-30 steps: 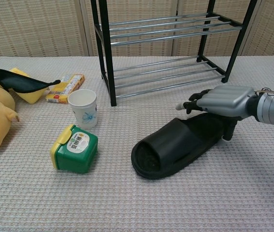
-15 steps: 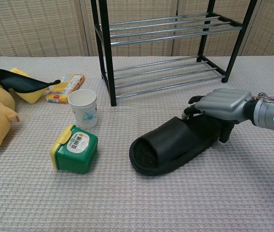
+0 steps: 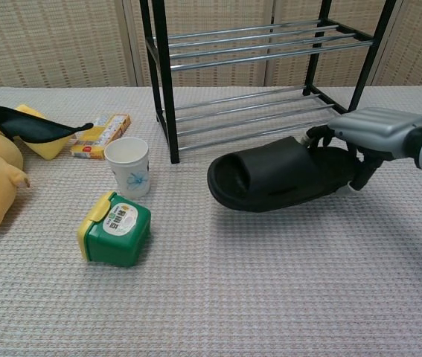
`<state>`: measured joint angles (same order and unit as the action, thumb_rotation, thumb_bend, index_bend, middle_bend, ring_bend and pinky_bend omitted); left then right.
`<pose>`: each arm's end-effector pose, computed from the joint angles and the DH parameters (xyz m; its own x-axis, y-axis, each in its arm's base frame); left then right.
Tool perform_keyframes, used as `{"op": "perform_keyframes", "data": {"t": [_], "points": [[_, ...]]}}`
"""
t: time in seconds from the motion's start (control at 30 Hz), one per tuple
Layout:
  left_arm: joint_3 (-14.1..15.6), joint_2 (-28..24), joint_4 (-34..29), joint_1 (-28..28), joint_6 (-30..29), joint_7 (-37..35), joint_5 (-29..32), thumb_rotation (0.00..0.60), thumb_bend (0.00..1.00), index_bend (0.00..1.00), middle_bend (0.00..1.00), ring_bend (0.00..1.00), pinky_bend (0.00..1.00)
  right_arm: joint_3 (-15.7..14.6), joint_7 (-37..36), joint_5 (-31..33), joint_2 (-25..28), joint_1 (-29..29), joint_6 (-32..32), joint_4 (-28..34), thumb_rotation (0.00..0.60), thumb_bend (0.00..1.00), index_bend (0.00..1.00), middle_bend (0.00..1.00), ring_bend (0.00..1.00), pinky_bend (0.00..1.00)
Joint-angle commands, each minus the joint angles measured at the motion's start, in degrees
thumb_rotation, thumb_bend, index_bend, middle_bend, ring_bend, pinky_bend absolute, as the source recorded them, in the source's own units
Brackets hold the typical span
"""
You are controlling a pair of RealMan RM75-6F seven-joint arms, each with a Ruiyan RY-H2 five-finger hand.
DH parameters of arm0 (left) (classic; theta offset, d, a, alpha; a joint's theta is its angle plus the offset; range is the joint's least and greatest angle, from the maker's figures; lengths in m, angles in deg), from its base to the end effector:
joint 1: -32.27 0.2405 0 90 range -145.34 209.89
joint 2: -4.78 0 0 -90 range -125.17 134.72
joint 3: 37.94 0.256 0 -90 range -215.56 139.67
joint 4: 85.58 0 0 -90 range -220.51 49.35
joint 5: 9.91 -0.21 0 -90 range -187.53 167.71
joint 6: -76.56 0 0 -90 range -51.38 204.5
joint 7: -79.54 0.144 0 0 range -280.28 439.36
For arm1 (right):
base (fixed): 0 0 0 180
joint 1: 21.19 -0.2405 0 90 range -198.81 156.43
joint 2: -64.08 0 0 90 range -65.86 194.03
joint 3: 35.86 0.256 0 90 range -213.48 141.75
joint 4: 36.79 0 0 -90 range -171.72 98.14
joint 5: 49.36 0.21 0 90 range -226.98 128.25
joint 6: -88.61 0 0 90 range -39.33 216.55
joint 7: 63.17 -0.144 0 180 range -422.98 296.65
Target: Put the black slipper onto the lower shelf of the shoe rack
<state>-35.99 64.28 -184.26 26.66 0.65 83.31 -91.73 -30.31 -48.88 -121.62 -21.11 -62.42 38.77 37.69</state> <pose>-0.3181 0.1617 0.1464 0.4092 0.2435 0.8793 0.9015 0.0411 -0.4309 -0.2071 -0.3566 0.0010 0.6240 -0.2502 0.7403 -0.7592 -0.4184 0.4985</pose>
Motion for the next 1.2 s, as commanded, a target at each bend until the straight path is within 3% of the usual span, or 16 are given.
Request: {"op": "perform_keyframes", "data": {"t": [0.03, 0.23, 0.47, 0.73, 1.2], "points": [[-0.10, -0.07, -0.15, -0.14, -0.08, 0.05, -0.27, 0.600, 0.15, 0.28, 0.22, 0.18, 0.26, 1.40, 1.35, 2.84, 1.61, 0.43, -0.04, 1.04, 0.600, 0.40, 0.45, 0.47, 0.27, 0.44], [-0.09, 0.09, -0.15, -0.50, -0.27, -0.42, -1.55, 0.600, 0.15, 0.28, 0.22, 0.18, 0.26, 4.65, 6.47, 11.26, 2.54, -0.79, 0.79, 2.81, 0.600, 0.40, 0.45, 0.47, 0.27, 0.44], [0.11, 0.09, 0.37, -0.31, -0.57, -1.12, -1.91, 0.600, 0.15, 0.28, 0.22, 0.18, 0.26, 7.61, 14.11, 22.23, 0.05, -5.01, 2.34, 0.17, 0.600, 0.39, 0.45, 0.47, 0.27, 0.44], [0.74, -0.25, 0.66, 0.45, -0.86, -1.51, -1.69, 0.600, 0.15, 0.28, 0.22, 0.18, 0.26, 9.48, 21.44, 33.79, -5.78, -11.68, 5.01, -8.48, 0.600, 0.38, 0.45, 0.47, 0.27, 0.44], [0.97, -0.55, 0.17, 1.01, -0.78, -0.60, -0.76, 0.600, 0.15, 0.28, 0.22, 0.18, 0.26, 13.39, 26.49, 46.00, -14.93, -20.31, 7.30, -23.27, 0.600, 0.37, 0.45, 0.45, 0.27, 0.44]]}}
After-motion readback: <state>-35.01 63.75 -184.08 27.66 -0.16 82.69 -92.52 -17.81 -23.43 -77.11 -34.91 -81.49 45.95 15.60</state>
